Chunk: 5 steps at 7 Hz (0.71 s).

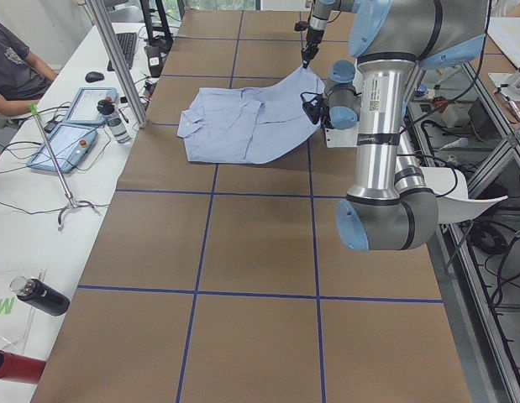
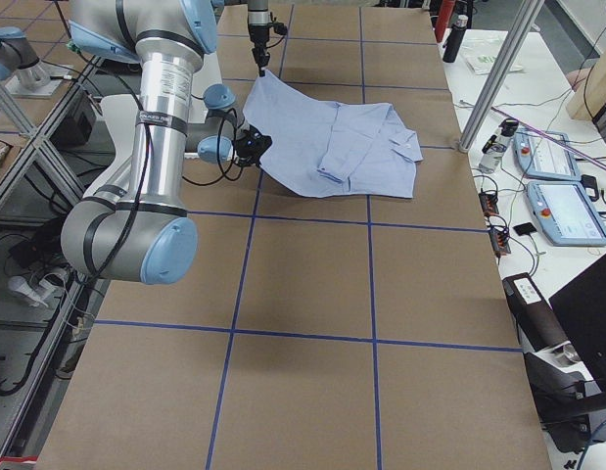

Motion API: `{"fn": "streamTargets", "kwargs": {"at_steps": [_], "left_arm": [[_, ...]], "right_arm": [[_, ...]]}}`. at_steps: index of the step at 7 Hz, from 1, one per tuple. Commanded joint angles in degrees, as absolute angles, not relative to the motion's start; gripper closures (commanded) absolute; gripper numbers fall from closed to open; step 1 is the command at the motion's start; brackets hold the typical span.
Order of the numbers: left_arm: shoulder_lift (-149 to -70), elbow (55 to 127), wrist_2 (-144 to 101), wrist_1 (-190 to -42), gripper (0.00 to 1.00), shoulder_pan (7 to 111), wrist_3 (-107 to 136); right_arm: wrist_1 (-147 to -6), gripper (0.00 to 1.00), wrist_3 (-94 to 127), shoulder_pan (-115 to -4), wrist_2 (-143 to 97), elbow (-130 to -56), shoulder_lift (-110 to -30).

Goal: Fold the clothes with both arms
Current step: 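Lift the hem with both grippers and fold it toward the collar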

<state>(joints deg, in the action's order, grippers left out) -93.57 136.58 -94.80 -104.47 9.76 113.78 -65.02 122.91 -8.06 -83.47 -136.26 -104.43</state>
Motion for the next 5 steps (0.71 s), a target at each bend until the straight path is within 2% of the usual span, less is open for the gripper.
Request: {"fn": "streamTargets", "kwargs": {"at_steps": [1, 2, 3, 4, 5], "left_arm": [[-96.8, 133.0, -96.5, -104.3, 1.00, 17.3, 105.8], [-100.9, 127.1, -97.3, -105.2, 1.00, 22.0, 104.7], [-110.0, 117.2, -99.5, -104.9, 1.00, 27.4, 102.2], [-114.0, 108.5, -99.8, -105.6, 1.00, 31.5, 98.0], [-114.1, 106.6, -100.0, -107.6, 1.00, 35.5, 92.7]], "right_arm": [[-67.0, 1.00, 112.0, -20.3, -92.7, -130.4, -94.6], [-74.6, 1.00, 108.8, -29.4, -101.9, -127.0, -86.5], [-83.6, 1.00, 103.8, -34.9, -105.7, -123.5, -76.9], [-91.9, 1.00, 96.5, -39.6, -107.2, -119.5, -69.4], [-93.9, 1.00, 91.7, -42.9, -107.9, -114.6, -65.4]]}}
